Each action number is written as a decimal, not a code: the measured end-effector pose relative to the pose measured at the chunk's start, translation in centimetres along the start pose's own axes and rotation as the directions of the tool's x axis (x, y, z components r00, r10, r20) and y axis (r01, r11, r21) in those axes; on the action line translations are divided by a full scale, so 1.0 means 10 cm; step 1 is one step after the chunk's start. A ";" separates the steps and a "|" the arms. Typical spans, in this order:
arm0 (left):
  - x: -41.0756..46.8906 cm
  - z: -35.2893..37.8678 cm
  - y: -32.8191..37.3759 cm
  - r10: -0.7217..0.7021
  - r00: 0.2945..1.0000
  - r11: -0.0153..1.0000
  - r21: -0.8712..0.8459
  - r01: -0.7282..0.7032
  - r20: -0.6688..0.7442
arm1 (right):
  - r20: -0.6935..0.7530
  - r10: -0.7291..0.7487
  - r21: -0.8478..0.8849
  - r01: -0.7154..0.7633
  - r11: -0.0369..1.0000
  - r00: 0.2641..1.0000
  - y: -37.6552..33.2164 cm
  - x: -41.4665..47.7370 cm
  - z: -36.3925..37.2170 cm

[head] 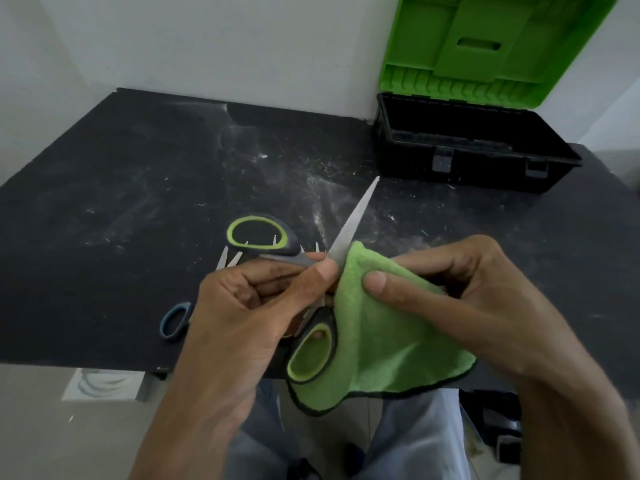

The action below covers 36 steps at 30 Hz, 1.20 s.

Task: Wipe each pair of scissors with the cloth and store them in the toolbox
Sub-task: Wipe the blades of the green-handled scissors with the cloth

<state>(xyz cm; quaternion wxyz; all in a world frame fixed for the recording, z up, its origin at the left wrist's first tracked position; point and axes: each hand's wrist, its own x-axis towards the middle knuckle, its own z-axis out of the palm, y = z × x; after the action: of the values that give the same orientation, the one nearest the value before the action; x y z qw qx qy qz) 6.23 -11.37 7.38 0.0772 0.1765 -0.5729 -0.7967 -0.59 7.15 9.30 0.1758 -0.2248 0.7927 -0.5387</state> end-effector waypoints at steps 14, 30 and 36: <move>-0.04 0.05 0.10 0.065 0.998 0.998 -0.005 -0.065 0.013 | -0.087 -0.118 -0.009 0.118 0.993 0.989 -0.06 -0.10 -0.01; 0.00 0.03 0.14 0.101 0.995 0.995 -0.018 -0.102 -0.019 | -0.115 -0.157 -0.141 0.141 0.980 0.981 -0.14 -0.10 -0.13; -0.04 0.19 0.19 0.087 0.995 0.996 -0.022 -0.086 0.045 | -0.108 -0.190 -0.137 0.175 0.975 0.976 -0.18 -0.07 -0.01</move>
<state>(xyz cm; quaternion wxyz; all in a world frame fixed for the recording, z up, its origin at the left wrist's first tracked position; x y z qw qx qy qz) 5.75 -10.19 9.79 0.1004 0.1325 -0.5735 -0.8021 0.24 7.03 11.05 0.0627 -0.2747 0.8104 -0.5137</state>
